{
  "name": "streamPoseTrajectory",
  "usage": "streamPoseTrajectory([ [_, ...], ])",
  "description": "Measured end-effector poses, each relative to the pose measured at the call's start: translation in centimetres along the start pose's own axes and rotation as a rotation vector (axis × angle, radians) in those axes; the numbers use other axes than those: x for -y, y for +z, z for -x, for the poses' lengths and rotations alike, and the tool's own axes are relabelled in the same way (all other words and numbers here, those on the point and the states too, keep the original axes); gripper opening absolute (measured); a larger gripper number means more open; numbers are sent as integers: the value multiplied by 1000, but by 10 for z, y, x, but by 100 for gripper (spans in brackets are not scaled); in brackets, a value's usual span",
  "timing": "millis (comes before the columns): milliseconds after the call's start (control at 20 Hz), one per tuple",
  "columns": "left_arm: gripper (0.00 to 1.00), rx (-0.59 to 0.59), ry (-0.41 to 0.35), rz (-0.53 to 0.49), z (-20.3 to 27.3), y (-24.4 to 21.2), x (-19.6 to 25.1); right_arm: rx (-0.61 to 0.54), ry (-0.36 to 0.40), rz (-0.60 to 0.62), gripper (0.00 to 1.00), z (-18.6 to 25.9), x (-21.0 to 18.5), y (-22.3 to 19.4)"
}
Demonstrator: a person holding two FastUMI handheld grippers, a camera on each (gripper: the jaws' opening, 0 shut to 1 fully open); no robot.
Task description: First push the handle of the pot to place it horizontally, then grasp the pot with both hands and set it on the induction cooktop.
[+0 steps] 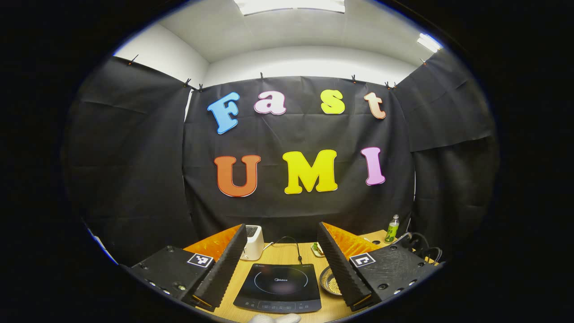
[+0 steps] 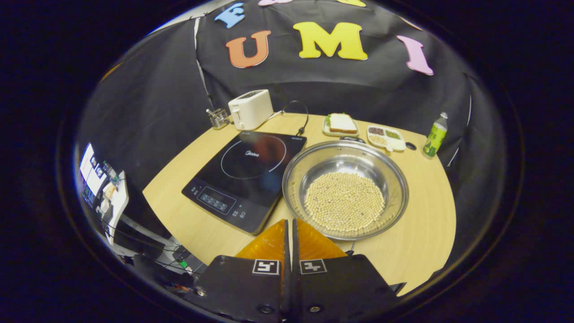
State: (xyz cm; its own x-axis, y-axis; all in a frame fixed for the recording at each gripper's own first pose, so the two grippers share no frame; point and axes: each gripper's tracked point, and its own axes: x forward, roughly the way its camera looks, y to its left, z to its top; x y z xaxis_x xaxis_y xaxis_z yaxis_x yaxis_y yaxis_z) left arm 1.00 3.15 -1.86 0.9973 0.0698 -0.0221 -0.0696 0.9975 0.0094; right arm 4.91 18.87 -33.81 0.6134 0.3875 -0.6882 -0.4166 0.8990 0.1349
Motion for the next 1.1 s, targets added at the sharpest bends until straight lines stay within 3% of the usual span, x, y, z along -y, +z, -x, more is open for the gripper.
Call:
streamPoseTrajectory([
  [250, 95, -10, 3, 1, -3, -4, -3, -102, -22, 32, 0, -30, 7, -36],
  [400, 95, -13, 13, 1, -4, -4, -8, -134, -43, 35, 4, -38, 14, -42],
  [1100, 95, -27, 22, 17, -5, -8, -12, -162, -21, -21, 0, -38, 21, -54],
])
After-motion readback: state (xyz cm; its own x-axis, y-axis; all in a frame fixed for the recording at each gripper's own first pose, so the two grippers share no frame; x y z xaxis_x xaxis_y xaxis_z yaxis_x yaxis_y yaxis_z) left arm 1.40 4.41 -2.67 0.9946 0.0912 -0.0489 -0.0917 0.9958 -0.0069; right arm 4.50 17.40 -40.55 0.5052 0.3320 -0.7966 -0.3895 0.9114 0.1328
